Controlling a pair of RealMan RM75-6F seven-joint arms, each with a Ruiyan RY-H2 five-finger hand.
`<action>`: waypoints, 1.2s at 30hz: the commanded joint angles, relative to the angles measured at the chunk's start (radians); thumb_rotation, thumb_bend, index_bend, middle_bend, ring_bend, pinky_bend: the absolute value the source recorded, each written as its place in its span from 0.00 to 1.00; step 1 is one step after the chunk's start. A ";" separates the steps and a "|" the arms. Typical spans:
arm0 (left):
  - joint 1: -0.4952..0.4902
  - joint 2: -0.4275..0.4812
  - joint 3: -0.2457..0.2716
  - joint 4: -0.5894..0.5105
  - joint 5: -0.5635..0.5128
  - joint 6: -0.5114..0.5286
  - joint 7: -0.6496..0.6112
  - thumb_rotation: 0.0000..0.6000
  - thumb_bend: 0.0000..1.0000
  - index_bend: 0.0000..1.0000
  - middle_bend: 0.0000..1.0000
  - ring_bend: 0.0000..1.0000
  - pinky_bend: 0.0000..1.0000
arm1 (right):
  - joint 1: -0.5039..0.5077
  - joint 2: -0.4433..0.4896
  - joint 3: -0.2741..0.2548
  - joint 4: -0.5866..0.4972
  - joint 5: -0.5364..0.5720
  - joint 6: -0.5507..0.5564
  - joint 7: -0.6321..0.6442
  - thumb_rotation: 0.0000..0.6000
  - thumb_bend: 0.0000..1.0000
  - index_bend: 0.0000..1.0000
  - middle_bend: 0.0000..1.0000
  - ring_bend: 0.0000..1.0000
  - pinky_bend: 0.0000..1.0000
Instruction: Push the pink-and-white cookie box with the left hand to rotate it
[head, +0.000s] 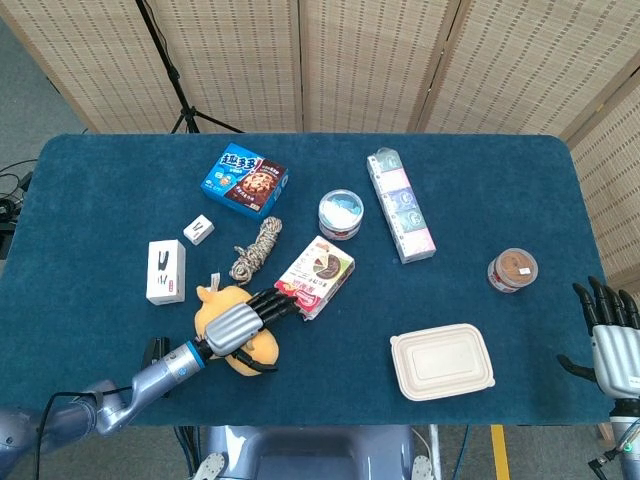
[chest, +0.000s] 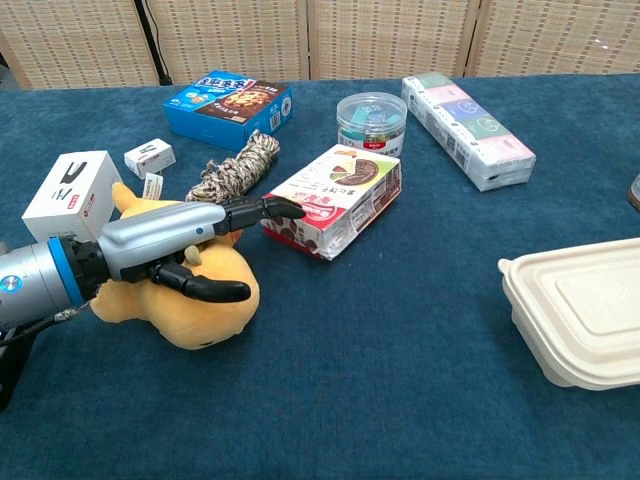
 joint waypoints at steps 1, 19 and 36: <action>0.002 -0.022 -0.011 0.064 -0.018 -0.002 -0.039 0.12 0.00 0.00 0.00 0.00 0.00 | -0.001 0.000 0.000 0.000 0.001 0.001 -0.001 1.00 0.00 0.00 0.00 0.00 0.00; 0.021 0.053 -0.033 0.065 -0.023 0.121 -0.120 0.12 0.00 0.00 0.00 0.00 0.00 | -0.005 0.005 0.001 -0.009 -0.004 0.012 0.005 1.00 0.00 0.00 0.00 0.00 0.00; 0.050 0.283 -0.019 -0.248 0.042 0.272 -0.080 0.12 0.00 0.00 0.00 0.00 0.00 | -0.011 0.019 -0.002 -0.026 -0.018 0.026 0.016 1.00 0.00 0.00 0.00 0.00 0.00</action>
